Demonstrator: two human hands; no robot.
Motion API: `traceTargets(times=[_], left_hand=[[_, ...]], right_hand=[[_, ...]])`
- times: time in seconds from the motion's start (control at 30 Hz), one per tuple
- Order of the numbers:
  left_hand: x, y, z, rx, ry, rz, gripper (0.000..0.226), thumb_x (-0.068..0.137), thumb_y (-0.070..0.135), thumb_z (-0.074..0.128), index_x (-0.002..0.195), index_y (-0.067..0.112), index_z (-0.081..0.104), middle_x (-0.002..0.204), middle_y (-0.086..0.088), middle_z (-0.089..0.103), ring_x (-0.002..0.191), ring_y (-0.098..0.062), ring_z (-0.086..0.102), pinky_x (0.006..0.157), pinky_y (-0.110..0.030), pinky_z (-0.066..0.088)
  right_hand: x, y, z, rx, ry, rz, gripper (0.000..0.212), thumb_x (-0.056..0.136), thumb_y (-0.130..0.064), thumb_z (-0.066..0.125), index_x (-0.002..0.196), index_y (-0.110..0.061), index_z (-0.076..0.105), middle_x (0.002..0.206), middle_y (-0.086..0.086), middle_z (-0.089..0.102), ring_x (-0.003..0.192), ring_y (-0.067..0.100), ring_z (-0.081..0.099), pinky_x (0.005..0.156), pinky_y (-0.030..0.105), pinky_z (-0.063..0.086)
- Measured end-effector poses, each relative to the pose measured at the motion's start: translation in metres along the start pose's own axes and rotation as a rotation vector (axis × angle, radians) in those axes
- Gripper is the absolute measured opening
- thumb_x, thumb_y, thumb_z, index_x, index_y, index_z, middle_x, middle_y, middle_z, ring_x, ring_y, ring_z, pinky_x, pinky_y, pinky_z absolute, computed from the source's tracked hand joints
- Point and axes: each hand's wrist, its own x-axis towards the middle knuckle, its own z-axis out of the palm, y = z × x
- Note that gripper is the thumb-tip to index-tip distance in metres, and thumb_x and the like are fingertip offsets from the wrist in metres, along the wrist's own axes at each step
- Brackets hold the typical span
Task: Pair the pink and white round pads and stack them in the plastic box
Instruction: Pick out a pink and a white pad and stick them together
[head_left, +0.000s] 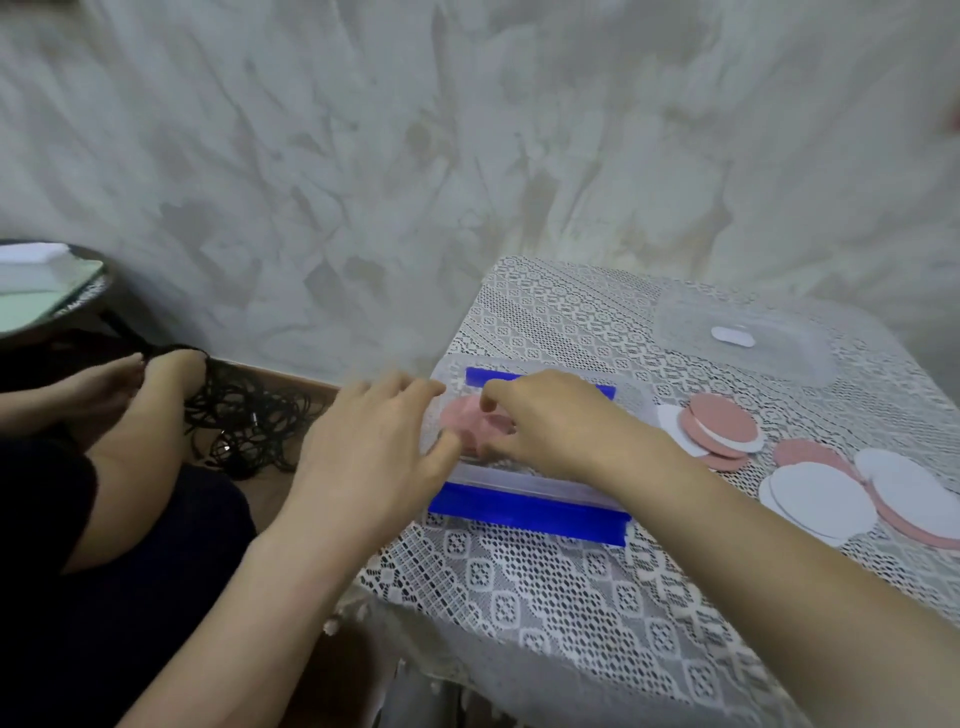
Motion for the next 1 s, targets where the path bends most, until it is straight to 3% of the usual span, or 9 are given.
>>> traceTargets(times=[0.17, 0.27, 0.47, 0.6, 0.77, 0.93, 1.0], left_hand=[[0.019, 0.008, 0.004, 0.128, 0.081, 0.119, 0.032, 0.088, 0.039, 0.060, 0.111, 0.018, 0.069, 0.107, -0.004, 0.067, 0.093, -0.030, 0.059, 0.076, -0.039, 0.049], [0.031, 0.024, 0.005, 0.237, 0.083, 0.175, 0.040, 0.084, 0.043, 0.048, 0.100, 0.014, 0.071, 0.096, -0.007, 0.067, 0.082, -0.030, 0.060, 0.072, -0.040, 0.050], [0.041, 0.082, 0.017, 0.188, 0.039, 0.274, 0.061, 0.090, 0.056, 0.027, 0.121, 0.019, 0.063, 0.117, -0.003, 0.062, 0.103, -0.026, 0.056, 0.087, -0.040, 0.049], [0.041, 0.128, 0.028, 0.166, 0.019, 0.325, 0.054, 0.098, 0.058, 0.037, 0.138, 0.024, 0.050, 0.134, -0.001, 0.053, 0.119, -0.024, 0.046, 0.098, -0.039, 0.043], [0.036, 0.191, 0.050, 0.142, 0.035, 0.418, 0.051, 0.098, 0.055, 0.041, 0.135, 0.021, 0.053, 0.131, -0.002, 0.056, 0.115, -0.025, 0.048, 0.092, -0.039, 0.044], [0.020, 0.236, 0.084, 0.112, 0.005, 0.497, 0.038, 0.092, 0.048, 0.051, 0.111, 0.019, 0.067, 0.106, -0.002, 0.067, 0.093, -0.024, 0.054, 0.077, -0.038, 0.049], [0.012, 0.247, 0.099, 0.076, -0.041, 0.491, 0.043, 0.093, 0.050, 0.048, 0.120, 0.020, 0.063, 0.113, -0.002, 0.064, 0.101, -0.025, 0.054, 0.079, -0.038, 0.049]], right_hand=[[-0.023, 0.007, -0.015, -0.194, 0.191, -0.040, 0.031, 0.101, -0.044, 0.052, 0.119, -0.020, 0.060, 0.112, 0.004, 0.066, 0.107, 0.029, 0.057, 0.077, 0.039, 0.041], [-0.044, 0.016, -0.024, -0.234, 0.245, -0.021, 0.032, 0.102, -0.044, 0.048, 0.121, -0.020, 0.057, 0.115, 0.004, 0.062, 0.109, 0.028, 0.054, 0.082, 0.039, 0.040], [-0.088, 0.050, -0.035, -0.207, 0.287, 0.085, 0.038, 0.103, -0.051, 0.042, 0.126, -0.024, 0.055, 0.121, 0.002, 0.058, 0.112, 0.026, 0.052, 0.087, 0.039, 0.042], [-0.124, 0.086, -0.036, -0.174, 0.283, 0.218, 0.038, 0.103, -0.050, 0.042, 0.131, -0.027, 0.052, 0.124, 0.000, 0.058, 0.115, 0.025, 0.050, 0.085, 0.038, 0.040], [-0.169, 0.132, -0.028, -0.115, 0.288, 0.365, 0.037, 0.102, -0.049, 0.044, 0.132, -0.030, 0.053, 0.126, -0.003, 0.058, 0.117, 0.024, 0.051, 0.090, 0.038, 0.043], [-0.209, 0.175, -0.003, -0.024, 0.288, 0.493, 0.037, 0.103, -0.049, 0.041, 0.134, -0.033, 0.051, 0.127, -0.006, 0.055, 0.118, 0.020, 0.047, 0.088, 0.035, 0.042], [-0.221, 0.185, 0.012, 0.018, 0.267, 0.527, 0.038, 0.103, -0.048, 0.041, 0.136, -0.032, 0.050, 0.128, -0.006, 0.052, 0.116, 0.020, 0.047, 0.087, 0.035, 0.042]])
